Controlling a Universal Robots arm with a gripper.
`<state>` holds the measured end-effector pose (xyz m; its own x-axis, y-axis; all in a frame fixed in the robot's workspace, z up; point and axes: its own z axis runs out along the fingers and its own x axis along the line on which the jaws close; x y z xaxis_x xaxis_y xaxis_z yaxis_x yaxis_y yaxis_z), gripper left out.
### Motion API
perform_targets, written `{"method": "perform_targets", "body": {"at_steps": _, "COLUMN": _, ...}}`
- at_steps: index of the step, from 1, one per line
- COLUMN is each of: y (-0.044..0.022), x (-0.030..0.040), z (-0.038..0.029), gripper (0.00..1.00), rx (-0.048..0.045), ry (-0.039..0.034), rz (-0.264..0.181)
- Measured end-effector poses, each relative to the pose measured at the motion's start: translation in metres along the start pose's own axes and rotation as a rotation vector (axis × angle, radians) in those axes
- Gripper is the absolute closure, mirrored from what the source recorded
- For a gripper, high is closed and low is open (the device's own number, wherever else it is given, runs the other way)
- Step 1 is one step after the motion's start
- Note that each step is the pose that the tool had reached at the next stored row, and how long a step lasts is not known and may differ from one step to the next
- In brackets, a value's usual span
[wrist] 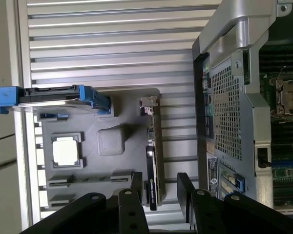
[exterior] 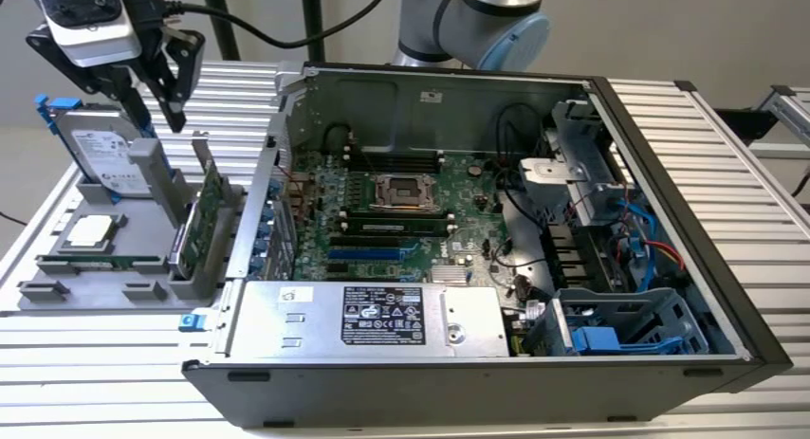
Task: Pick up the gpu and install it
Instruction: 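Pick up the gpu and move the gpu toward the slot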
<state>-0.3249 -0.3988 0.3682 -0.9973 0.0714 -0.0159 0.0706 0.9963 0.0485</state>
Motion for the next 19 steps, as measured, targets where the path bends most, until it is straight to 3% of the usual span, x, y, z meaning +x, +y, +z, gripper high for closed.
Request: {"method": "perform_targets", "body": {"at_steps": 19, "y": -0.0022, "x": 0.0000, "z": 0.0085, "gripper": 0.00, "rx": -0.0001, "ry": -0.0001, "rz": 0.000}}
